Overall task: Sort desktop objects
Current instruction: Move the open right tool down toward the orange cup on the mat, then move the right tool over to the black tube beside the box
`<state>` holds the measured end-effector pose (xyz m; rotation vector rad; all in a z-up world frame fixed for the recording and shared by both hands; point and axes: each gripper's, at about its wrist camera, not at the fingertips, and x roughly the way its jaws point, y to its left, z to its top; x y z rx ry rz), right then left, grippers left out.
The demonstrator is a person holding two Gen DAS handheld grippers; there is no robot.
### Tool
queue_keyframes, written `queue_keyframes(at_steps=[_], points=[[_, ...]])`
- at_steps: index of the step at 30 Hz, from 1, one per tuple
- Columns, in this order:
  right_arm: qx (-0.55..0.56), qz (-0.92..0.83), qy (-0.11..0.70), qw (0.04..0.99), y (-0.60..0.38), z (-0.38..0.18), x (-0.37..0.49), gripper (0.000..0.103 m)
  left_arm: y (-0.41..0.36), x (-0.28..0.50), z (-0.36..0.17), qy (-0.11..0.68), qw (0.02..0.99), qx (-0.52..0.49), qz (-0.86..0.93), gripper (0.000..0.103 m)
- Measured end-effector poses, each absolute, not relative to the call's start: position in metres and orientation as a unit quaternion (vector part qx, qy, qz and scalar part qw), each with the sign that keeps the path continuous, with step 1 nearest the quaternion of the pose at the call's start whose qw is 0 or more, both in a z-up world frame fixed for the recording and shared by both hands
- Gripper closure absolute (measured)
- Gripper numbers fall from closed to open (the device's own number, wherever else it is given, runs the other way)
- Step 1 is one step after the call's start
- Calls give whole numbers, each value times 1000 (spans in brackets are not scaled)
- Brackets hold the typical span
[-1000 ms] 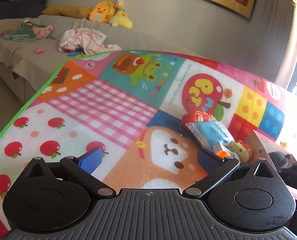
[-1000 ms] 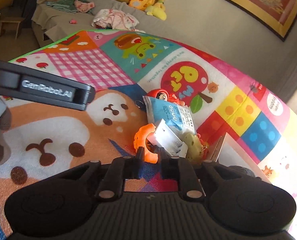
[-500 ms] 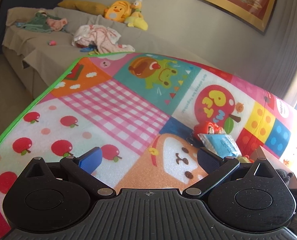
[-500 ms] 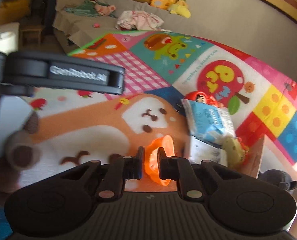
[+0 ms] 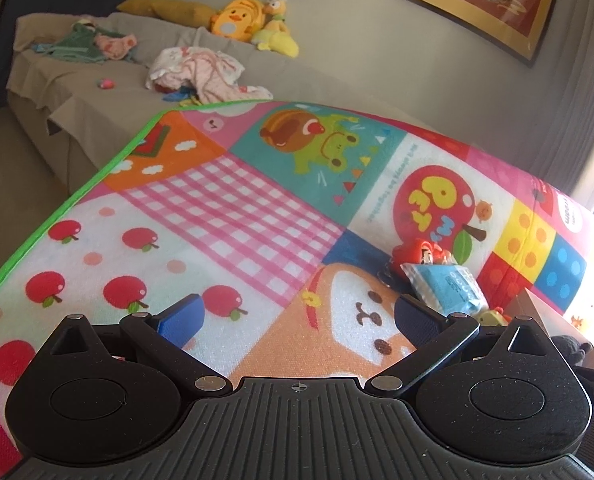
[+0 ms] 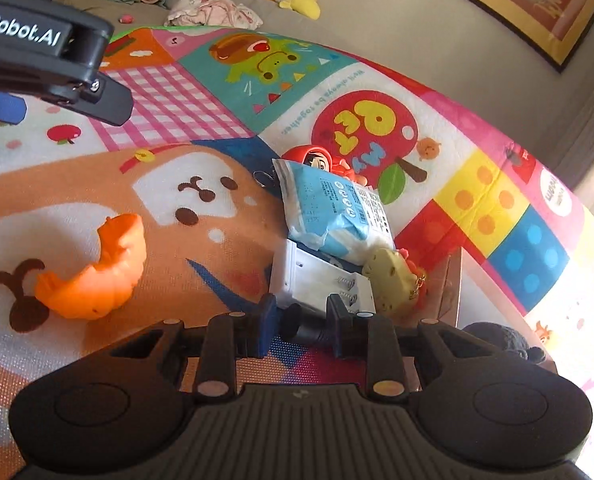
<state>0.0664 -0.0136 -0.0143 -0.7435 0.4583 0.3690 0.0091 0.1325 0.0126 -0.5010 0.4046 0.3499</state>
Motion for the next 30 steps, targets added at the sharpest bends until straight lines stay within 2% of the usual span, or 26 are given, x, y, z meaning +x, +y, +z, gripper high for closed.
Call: queue_keyframes(at_steps=[6, 10, 14, 17, 19, 21, 26, 27, 28, 30], points=[[-343, 212, 263, 877, -42, -5, 36, 92, 135, 9, 12, 200, 931, -252, 171, 0], [-322, 186, 283, 884, -73, -2, 19, 92, 132, 10, 13, 198, 934, -246, 168, 0], [-214, 183, 318, 905, -88, 12, 28, 88, 122, 11, 14, 197, 940, -225, 165, 0], [-105, 176, 355, 912, -87, 18, 50, 72, 118, 11, 14, 195, 942, -215, 167, 0], [-59, 155, 367, 915, -80, 18, 63, 49, 118, 10, 14, 193, 943, -214, 168, 0], [-27, 127, 374, 918, -71, 18, 73, 39, 119, 10, 14, 193, 942, -216, 167, 0], [12, 59, 407, 912, -54, 8, 97, 40, 123, 10, 13, 196, 940, -228, 160, 0], [4, 50, 398, 916, -50, 8, 97, 47, 124, 9, 13, 196, 940, -230, 159, 0], [-5, 47, 393, 919, -47, 6, 98, 65, 125, 10, 13, 197, 939, -233, 158, 0], [-19, 44, 381, 923, -47, 5, 95, 69, 127, 9, 12, 197, 938, -237, 157, 0]])
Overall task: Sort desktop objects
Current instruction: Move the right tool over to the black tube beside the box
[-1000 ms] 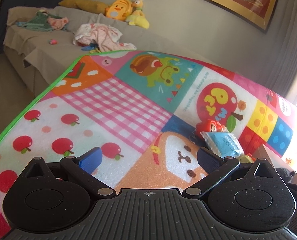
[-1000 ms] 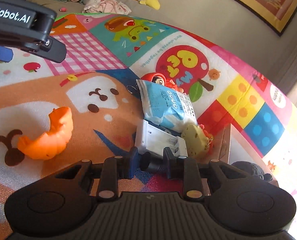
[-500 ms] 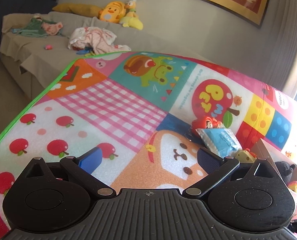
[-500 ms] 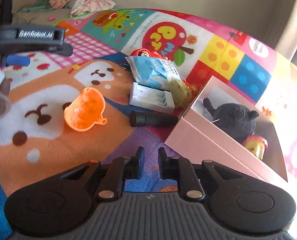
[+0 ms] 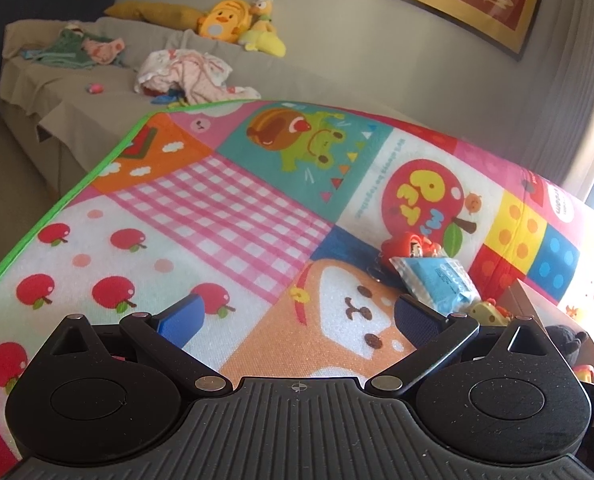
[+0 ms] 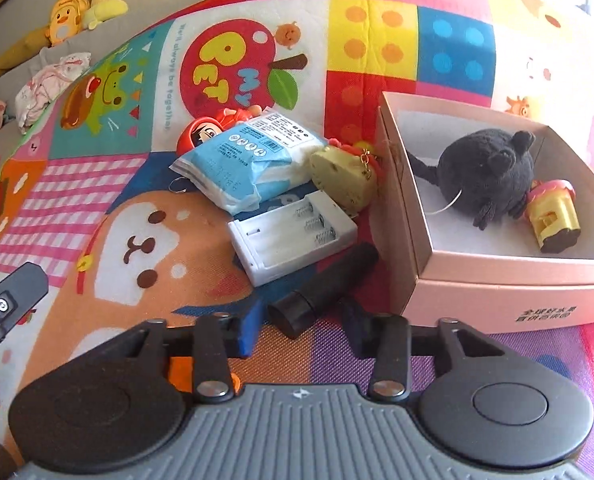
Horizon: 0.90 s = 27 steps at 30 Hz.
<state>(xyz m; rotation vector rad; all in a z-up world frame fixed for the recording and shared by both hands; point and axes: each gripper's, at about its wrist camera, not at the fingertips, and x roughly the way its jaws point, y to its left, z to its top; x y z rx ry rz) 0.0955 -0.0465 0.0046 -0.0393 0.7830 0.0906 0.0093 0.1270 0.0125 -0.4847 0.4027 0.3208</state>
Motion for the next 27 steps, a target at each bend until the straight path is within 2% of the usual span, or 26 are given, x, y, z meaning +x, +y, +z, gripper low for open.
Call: queue_keyframes(at_steps=[4, 10, 15, 17, 18, 19, 22, 25, 27], points=[[-51, 79, 378, 921, -62, 8, 75, 77, 130, 9, 12, 198, 936, -244, 158, 0], [-118, 153, 370, 909, -115, 11, 11, 81, 123, 10, 13, 197, 943, -228, 145, 0], [-202, 82, 315, 924, -160, 3, -15, 81, 105, 11, 16, 193, 955, -191, 115, 0], [-230, 23, 286, 930, -173, -2, -14, 76, 97, 12, 18, 199, 959, -176, 104, 0], [-229, 6, 282, 932, -179, -2, -13, 67, 92, 13, 19, 203, 960, -169, 95, 0], [-211, -7, 283, 936, -189, -1, -13, 53, 87, 12, 21, 207, 961, -161, 83, 0], [-137, -3, 295, 946, -215, 3, -16, 28, 66, 7, 24, 223, 967, -120, 29, 0], [-80, 17, 307, 948, -231, 3, -24, 14, 40, 7, 22, 255, 964, -69, -32, 0], [-55, 25, 310, 949, -238, 2, -29, 13, 28, 10, 18, 277, 957, -55, -61, 0]])
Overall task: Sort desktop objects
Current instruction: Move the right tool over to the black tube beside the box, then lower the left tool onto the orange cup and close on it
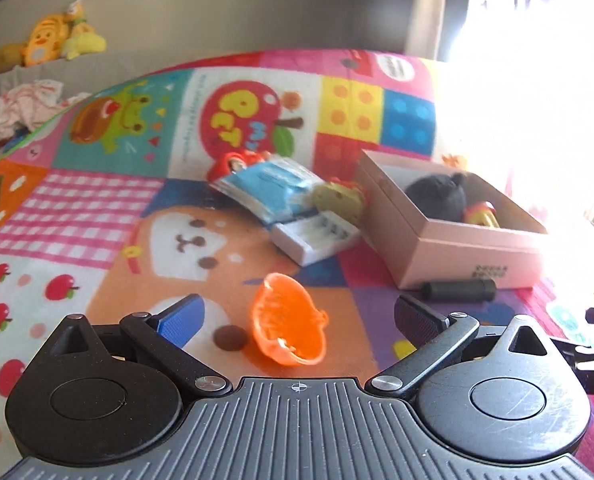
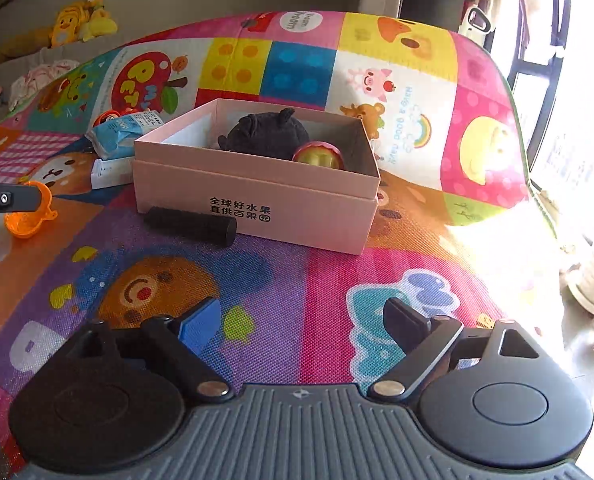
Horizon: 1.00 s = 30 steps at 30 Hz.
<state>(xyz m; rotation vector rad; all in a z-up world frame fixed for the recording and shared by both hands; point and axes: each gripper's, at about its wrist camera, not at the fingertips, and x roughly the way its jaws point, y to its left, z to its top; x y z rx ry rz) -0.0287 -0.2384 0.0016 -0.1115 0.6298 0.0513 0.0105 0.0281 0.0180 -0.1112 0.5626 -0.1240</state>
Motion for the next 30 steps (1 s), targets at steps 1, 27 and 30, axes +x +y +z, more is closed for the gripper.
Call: queue_keyframes(at_steps=[1, 27, 30], points=[[-45, 21, 306, 951, -242, 2, -30, 12, 22, 13, 15, 290, 953, -51, -73, 0], [20, -2, 344, 939, -258, -5, -14, 0, 10, 36, 9, 340, 936, 2, -87, 0], [22, -2, 350, 936, -259, -6, -12, 0, 2, 39, 5, 337, 935, -8, -112, 0]])
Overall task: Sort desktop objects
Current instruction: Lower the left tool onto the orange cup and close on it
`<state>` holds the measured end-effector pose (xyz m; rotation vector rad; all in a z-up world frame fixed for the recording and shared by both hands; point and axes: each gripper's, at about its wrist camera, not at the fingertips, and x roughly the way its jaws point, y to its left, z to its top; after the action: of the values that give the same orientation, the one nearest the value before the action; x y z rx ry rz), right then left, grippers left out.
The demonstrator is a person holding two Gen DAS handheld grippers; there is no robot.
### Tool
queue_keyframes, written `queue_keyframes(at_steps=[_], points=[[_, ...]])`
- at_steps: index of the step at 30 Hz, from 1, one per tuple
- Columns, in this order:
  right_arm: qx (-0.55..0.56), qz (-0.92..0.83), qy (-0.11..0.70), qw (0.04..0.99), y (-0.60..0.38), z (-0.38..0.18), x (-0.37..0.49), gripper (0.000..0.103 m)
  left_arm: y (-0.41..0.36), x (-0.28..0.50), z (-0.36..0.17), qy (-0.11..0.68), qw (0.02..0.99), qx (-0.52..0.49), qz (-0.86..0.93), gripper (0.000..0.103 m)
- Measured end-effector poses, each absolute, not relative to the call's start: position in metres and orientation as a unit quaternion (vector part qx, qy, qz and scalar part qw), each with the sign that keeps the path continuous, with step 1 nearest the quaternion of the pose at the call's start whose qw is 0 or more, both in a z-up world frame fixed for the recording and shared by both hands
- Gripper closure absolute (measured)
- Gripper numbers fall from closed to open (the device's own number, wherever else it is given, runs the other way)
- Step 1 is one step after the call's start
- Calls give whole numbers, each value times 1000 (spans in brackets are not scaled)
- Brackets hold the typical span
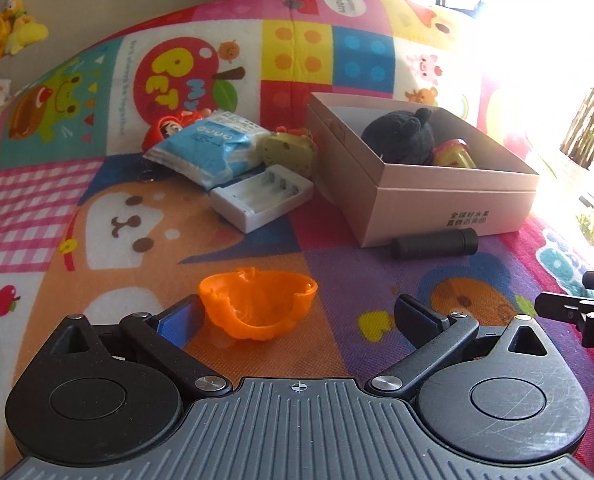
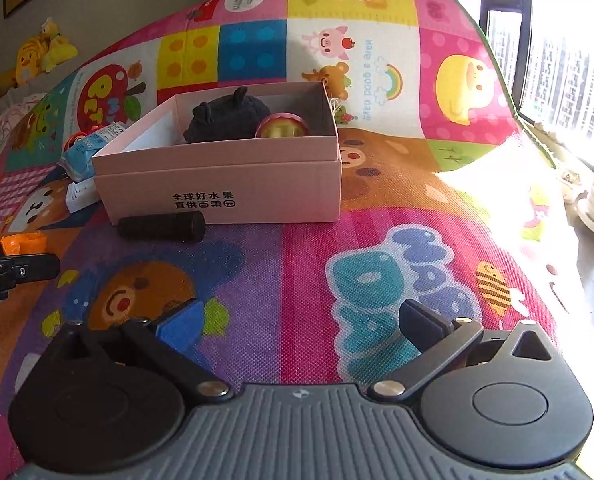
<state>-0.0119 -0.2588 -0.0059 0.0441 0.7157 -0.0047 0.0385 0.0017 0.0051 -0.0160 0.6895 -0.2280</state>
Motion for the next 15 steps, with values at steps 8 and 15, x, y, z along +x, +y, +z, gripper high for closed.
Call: queue_keyframes(at_steps=[8, 15], points=[[15, -2, 364, 931, -256, -8, -8, 0, -9, 43, 6, 316, 944, 33, -84, 21], [5, -1, 369, 930, -254, -9, -5, 0, -5, 45, 4, 326, 941, 26, -81, 24]])
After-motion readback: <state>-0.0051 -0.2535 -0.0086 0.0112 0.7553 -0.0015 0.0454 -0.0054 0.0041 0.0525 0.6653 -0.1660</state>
